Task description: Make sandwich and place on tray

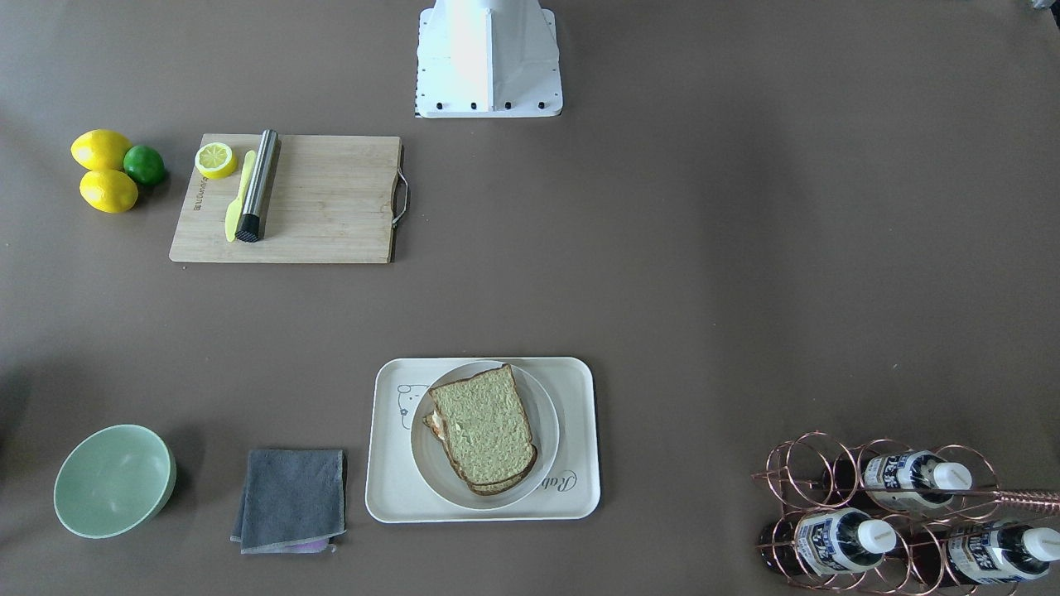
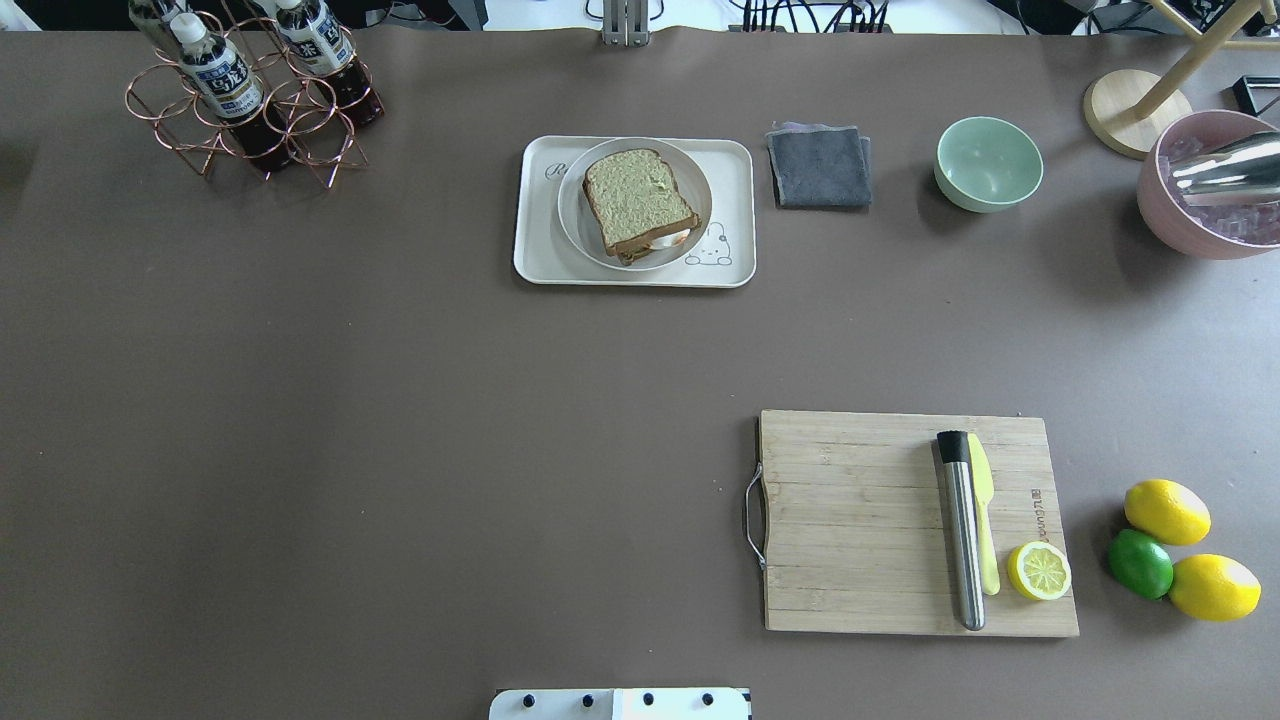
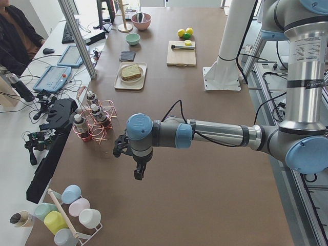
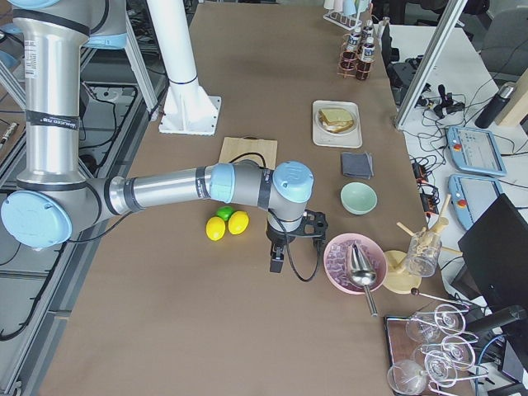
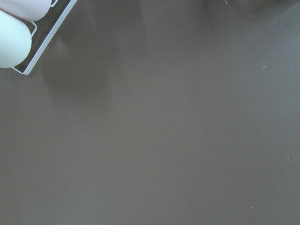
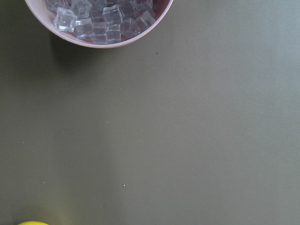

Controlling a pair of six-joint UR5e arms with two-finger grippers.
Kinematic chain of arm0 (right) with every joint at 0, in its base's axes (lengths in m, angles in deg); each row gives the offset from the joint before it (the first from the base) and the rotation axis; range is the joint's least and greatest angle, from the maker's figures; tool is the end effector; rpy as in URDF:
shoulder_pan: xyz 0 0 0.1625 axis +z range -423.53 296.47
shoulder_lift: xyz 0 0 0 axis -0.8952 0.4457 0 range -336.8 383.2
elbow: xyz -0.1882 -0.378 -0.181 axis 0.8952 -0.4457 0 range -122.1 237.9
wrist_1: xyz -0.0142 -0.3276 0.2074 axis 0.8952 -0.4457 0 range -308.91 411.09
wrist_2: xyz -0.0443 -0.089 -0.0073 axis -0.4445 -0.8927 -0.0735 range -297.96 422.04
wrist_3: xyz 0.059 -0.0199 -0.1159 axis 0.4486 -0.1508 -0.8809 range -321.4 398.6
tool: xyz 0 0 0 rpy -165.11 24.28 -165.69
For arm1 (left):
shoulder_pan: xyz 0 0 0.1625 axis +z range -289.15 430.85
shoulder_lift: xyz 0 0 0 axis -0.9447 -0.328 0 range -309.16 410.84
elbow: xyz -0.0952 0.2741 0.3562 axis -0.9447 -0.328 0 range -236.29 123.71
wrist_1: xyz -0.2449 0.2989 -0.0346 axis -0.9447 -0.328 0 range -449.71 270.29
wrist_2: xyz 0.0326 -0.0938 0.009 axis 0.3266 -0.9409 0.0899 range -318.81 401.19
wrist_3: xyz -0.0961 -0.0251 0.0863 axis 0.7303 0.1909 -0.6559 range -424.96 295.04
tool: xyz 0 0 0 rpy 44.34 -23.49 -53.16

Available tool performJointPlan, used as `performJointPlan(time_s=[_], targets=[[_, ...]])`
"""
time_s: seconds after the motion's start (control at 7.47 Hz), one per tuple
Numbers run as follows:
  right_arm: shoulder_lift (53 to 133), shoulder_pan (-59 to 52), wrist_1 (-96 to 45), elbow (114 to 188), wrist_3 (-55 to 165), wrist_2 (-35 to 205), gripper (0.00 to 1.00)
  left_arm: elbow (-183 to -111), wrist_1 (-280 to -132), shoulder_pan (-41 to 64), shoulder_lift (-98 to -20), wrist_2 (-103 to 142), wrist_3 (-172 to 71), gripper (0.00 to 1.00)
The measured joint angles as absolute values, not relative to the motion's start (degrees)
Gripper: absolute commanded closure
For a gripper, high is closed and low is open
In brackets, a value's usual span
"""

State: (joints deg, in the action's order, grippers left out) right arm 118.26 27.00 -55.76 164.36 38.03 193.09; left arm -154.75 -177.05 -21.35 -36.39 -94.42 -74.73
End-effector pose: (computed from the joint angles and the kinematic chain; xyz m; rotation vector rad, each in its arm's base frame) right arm 0.0507 -0.4061 0.6563 -0.0841 -0.7167 0.0332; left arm -0.0564 -0.4429 0.6719 0.1330 0.7871 0.1459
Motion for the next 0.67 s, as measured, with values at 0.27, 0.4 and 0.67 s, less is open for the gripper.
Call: performJointPlan(time_s=[0.27,0.4,0.67], targets=[[118.2,27.0,-55.8,164.1,38.0,192.7,0.00,-154.6,-177.1,-21.3,-36.5,-94.4,-74.7,0.02],[118.3,27.0,-55.9,164.0,38.0,192.5,0.00,-154.5,-177.1,-21.3,-36.5,-94.4,-74.7,0.02],[118.4,27.0,-56.0,163.9,38.0,192.4,0.00,-154.4,-177.1,-21.3,-36.5,-94.4,-74.8,0.02]])
